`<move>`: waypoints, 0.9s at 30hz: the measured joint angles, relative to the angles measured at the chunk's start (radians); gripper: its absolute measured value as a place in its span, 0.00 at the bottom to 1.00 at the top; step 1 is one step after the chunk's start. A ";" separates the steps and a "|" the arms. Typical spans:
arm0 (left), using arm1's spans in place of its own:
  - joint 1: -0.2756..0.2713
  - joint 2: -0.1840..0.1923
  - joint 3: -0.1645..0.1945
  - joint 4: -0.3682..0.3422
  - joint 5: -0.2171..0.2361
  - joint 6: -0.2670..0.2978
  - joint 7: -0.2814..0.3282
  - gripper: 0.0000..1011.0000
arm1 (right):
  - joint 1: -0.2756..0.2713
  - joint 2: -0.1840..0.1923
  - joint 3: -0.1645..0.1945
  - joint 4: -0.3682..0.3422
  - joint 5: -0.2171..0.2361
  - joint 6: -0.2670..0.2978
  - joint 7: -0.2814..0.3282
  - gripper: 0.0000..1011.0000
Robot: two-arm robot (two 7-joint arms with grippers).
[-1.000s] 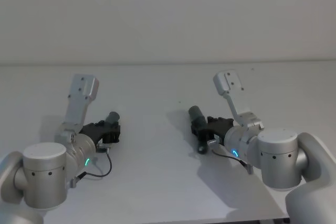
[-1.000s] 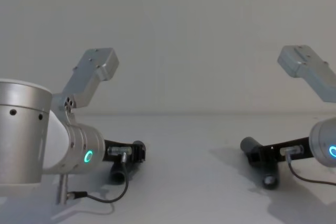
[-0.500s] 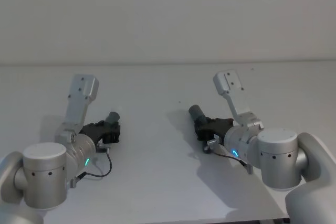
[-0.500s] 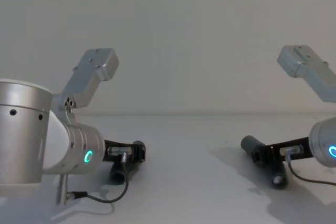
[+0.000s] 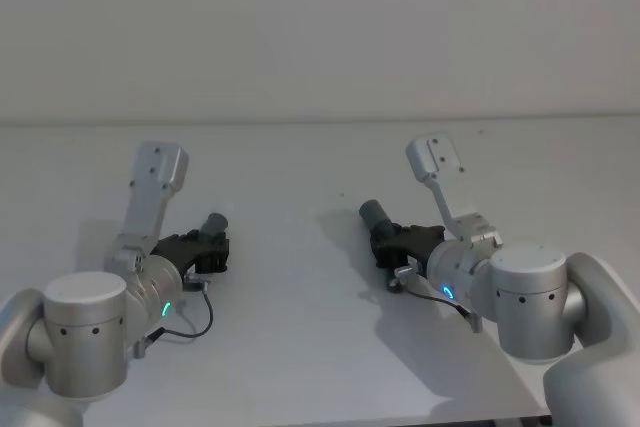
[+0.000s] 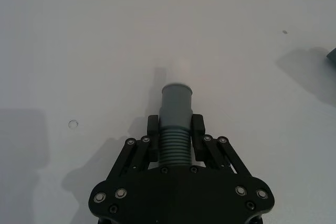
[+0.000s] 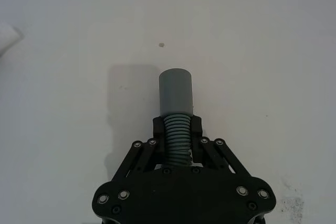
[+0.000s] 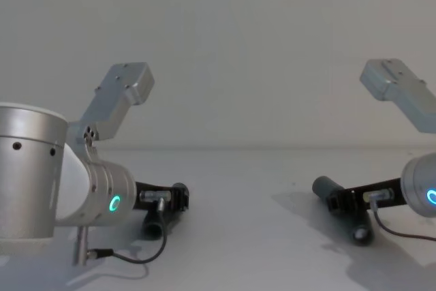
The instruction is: Use both hands to pick up one end of the pipe from the table, align the ends, and insert them.
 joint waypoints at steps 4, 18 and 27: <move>0.000 0.000 0.000 0.000 0.000 0.000 0.000 0.33 | 0.000 0.000 0.000 0.000 0.000 0.000 0.000 0.24; -0.016 0.024 0.010 0.015 0.007 -0.036 -0.054 0.33 | 0.006 0.010 -0.015 0.001 -0.008 -0.011 0.027 0.23; -0.038 0.075 0.024 0.017 0.012 -0.109 -0.156 0.33 | 0.017 0.054 -0.060 -0.019 -0.036 -0.041 0.089 0.23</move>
